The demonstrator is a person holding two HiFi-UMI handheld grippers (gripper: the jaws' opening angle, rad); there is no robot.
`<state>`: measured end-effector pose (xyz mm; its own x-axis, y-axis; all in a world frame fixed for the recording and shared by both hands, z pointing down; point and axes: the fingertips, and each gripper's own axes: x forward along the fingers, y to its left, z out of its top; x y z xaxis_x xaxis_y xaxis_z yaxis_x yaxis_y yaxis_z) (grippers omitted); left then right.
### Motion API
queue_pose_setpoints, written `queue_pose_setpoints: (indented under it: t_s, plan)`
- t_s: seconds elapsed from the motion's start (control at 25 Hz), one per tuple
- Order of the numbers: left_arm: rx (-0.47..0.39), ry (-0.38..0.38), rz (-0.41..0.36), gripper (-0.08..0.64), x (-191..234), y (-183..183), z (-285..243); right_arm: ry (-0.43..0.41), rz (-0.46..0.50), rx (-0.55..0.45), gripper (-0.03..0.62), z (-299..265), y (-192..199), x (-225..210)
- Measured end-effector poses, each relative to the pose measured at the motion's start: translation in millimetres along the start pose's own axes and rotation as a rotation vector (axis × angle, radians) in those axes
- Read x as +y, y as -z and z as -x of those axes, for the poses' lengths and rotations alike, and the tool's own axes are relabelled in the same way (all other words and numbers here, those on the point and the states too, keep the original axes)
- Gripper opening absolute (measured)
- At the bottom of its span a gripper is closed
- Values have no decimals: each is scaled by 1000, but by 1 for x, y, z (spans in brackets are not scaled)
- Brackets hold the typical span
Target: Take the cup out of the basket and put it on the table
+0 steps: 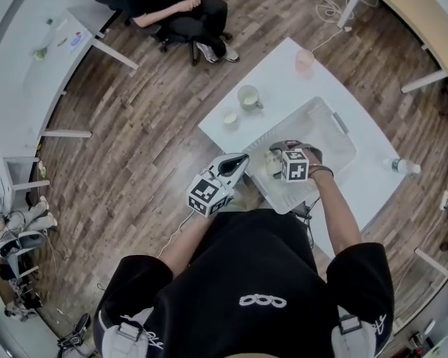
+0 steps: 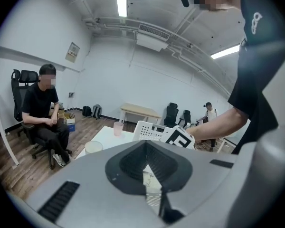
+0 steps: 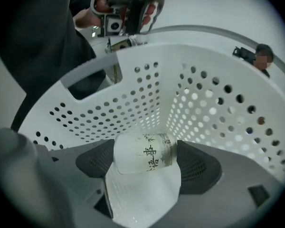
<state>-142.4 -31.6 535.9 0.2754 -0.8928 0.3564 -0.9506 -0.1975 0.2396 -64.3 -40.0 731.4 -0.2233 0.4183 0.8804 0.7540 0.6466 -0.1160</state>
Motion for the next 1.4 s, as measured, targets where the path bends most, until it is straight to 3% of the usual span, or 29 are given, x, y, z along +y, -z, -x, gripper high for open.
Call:
queue_pose_setpoints:
  t_s: [0.24, 0.44, 0.6, 0.84, 1.0, 1.4]
  plan:
    - [-24, 3, -23, 9, -1, -10, 6, 225, -160, -194, 385, 73, -28, -11]
    - [-40, 35, -48, 9, 1, -24, 4, 443, -370, -431, 385, 143, -48, -15]
    - [-52, 68, -77, 9, -8, -32, -3, 573, -533, -623, 385, 185, -45, 0]
    - [-54, 149, -115, 8, -27, -43, -20, 738, -712, -805, 385, 228, -26, 29]
    - [-50, 207, -145, 9, -49, -50, -37, 824, -814, -884, 385, 248, -3, 56]
    - [-23, 363, -195, 9, -106, -43, -71, 971, -992, -963, 385, 257, 47, 110]
